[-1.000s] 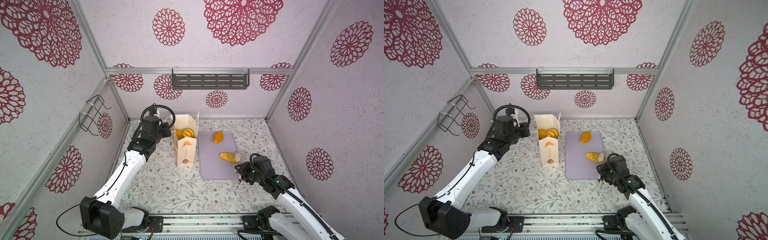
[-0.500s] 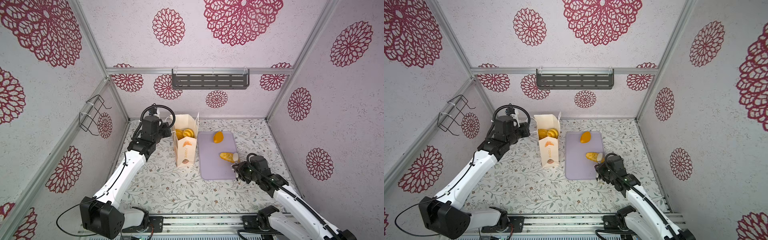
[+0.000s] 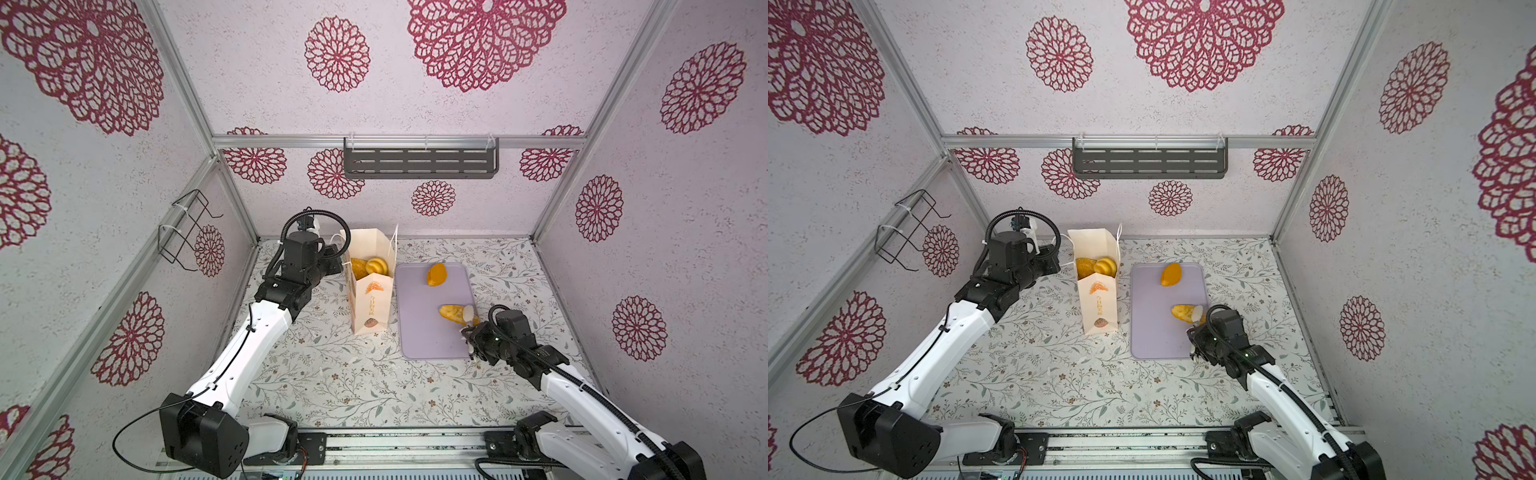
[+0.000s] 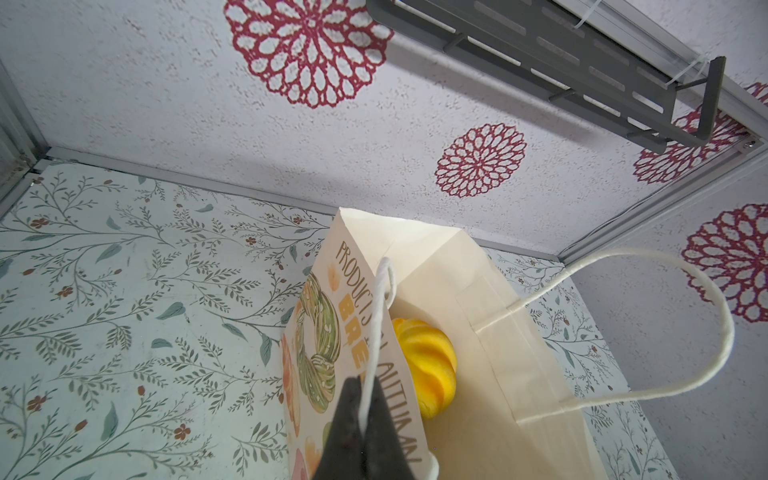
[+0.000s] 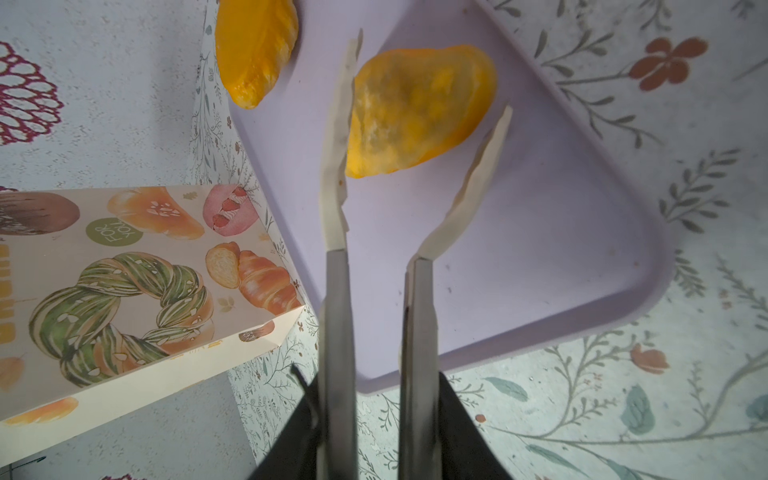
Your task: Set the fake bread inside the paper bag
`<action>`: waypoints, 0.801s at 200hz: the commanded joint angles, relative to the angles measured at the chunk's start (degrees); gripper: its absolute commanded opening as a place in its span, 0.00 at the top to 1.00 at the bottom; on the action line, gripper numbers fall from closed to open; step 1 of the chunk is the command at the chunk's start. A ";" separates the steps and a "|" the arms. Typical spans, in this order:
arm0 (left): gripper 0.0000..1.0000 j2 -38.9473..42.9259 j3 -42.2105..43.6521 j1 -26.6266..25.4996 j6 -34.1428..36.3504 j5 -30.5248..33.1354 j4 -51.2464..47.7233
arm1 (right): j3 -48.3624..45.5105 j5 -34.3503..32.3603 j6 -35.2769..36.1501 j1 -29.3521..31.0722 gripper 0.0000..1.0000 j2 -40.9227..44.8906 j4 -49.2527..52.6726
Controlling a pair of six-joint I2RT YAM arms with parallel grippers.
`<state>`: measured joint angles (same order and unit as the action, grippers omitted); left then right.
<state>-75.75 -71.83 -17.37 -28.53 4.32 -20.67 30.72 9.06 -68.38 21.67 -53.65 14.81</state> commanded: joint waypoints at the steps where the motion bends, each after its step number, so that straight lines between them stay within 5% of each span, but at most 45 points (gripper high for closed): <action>1: 1.00 0.69 0.01 -0.37 0.74 0.25 0.39 | 0.30 0.32 2.58 -1.14 0.62 -0.44 -3.11; 160: 1.00 -0.19 -0.14 -0.31 0.98 0.74 0.23 | -7.14 7.87 2.02 -5.85 0.74 0.05 -9.34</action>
<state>-75.77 -71.83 -17.37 -28.51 5.02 -20.69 24.12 15.22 -66.02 17.43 -54.65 6.11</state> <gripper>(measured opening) 0.052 0.278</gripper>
